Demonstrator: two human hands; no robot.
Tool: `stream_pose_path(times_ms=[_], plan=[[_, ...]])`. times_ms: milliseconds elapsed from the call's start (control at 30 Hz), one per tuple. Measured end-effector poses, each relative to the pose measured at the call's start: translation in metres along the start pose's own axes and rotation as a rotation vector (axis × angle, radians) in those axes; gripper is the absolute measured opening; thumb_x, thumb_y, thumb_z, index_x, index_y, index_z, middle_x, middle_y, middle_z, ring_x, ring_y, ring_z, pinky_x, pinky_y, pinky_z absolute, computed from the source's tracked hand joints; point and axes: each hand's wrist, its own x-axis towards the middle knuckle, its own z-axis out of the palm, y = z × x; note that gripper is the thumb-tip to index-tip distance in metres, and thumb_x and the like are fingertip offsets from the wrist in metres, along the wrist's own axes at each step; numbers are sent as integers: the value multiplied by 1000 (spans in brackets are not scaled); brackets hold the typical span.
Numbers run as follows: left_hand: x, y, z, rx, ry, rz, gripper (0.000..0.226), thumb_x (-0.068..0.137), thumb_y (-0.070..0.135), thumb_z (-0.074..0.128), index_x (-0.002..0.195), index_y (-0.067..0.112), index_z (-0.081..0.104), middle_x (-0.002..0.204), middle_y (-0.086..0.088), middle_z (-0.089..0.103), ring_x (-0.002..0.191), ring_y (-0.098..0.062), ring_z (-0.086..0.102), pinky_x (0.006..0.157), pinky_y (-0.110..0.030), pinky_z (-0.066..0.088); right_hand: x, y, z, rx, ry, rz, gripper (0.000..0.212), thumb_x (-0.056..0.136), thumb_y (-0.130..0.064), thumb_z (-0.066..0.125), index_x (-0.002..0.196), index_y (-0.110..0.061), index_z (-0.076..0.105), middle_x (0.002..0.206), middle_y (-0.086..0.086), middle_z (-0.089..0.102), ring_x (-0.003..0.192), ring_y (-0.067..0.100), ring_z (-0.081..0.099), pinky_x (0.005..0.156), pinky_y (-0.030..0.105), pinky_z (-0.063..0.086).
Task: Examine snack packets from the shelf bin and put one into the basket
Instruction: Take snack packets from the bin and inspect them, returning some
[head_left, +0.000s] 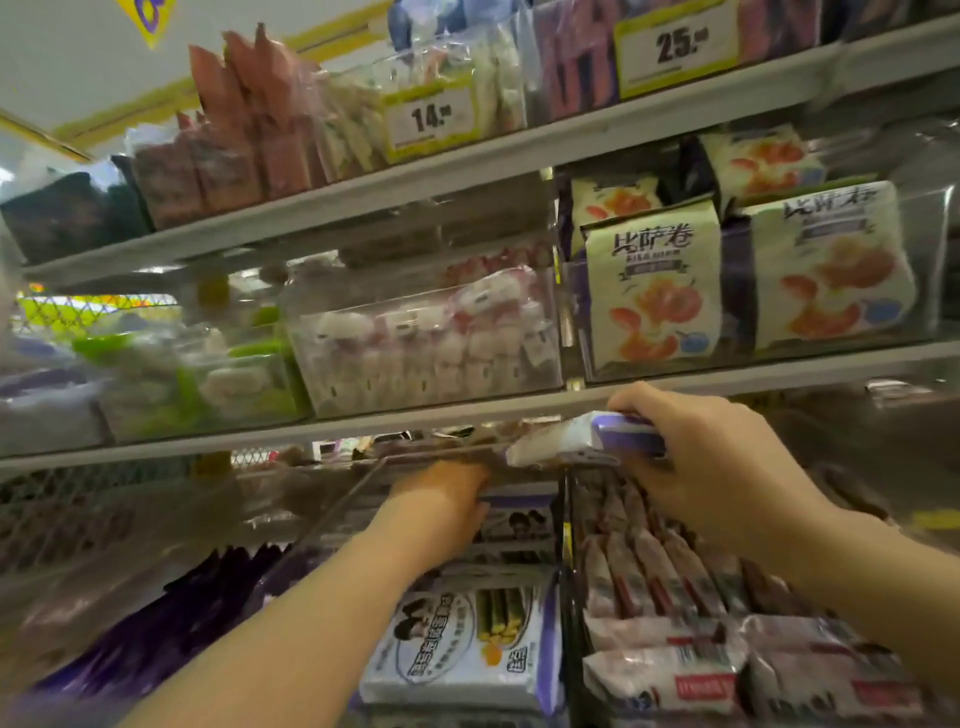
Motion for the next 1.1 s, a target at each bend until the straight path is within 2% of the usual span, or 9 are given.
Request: stream_pose_path(times_ms=[167, 267, 400, 467, 533, 600, 800, 967, 1100], plan=[[39, 8, 30, -149, -52, 65, 56, 96, 30, 57, 147, 20, 36, 148, -8, 45, 134, -26, 44, 108, -29, 36, 7, 11, 5, -33, -76, -36, 31, 86, -29, 65, 116, -32, 54, 105, -12, 67, 93, 15, 64, 78, 39, 54], [47, 8, 40, -162, -43, 114, 62, 96, 33, 58, 150, 21, 31, 153, -4, 38, 139, -22, 36, 107, -21, 28, 10, 12, 6, -37, -92, -69, 31, 87, -29, 64, 116, -33, 53, 104, -12, 68, 92, 15, 64, 77, 38, 53], [50, -3, 41, -224, 17, 96, 40, 91, 30, 65, 130, 27, 57, 125, 7, 58, 120, -11, 53, 80, 1, 33, 12, 13, 6, -36, -89, -105, 30, 86, -28, 65, 114, -34, 53, 99, -12, 68, 86, 15, 64, 71, 37, 54], [50, -9, 34, -172, 19, 139, 37, 95, 34, 58, 131, 28, 55, 133, 5, 58, 120, -12, 52, 90, -7, 37, 14, 13, 8, -27, -89, -113, 29, 86, -27, 64, 112, -34, 53, 96, -14, 67, 83, 13, 64, 68, 35, 54], [48, -14, 29, -81, -45, 169, 45, 99, 34, 49, 142, 26, 43, 145, -1, 49, 130, -20, 47, 107, -30, 37, 16, 12, 9, -16, -94, -120, 28, 87, -26, 64, 111, -34, 53, 96, -15, 66, 83, 13, 64, 69, 37, 53], [43, -17, 28, -23, -90, 168, 50, 97, 36, 50, 145, 27, 37, 148, -2, 46, 132, -22, 44, 110, -37, 35, 18, 9, 12, -6, -110, -131, 27, 88, -26, 61, 111, -33, 52, 99, -14, 65, 86, 16, 64, 70, 41, 52], [36, -29, 24, -181, -105, 213, 59, 92, 19, 57, 147, 21, 37, 149, -5, 45, 136, -23, 43, 111, -39, 35, 22, 2, 24, 19, -189, -177, 25, 90, -26, 58, 111, -34, 49, 103, -15, 63, 91, 15, 62, 73, 40, 52], [38, -33, 27, -192, -110, 38, 44, 89, 10, 61, 131, 13, 49, 126, -10, 59, 114, -25, 57, 93, -28, 45, 29, 1, 42, -29, -227, -190, 28, 89, -25, 56, 112, -38, 45, 105, -16, 62, 89, 15, 60, 69, 33, 48], [36, -33, 26, -170, -133, 0, 39, 94, 14, 57, 132, 10, 51, 130, -13, 58, 117, -27, 55, 86, -24, 38, 42, -4, 63, -101, -284, -172, 30, 91, -26, 55, 114, -39, 40, 108, -12, 61, 93, 18, 60, 66, 29, 36]])
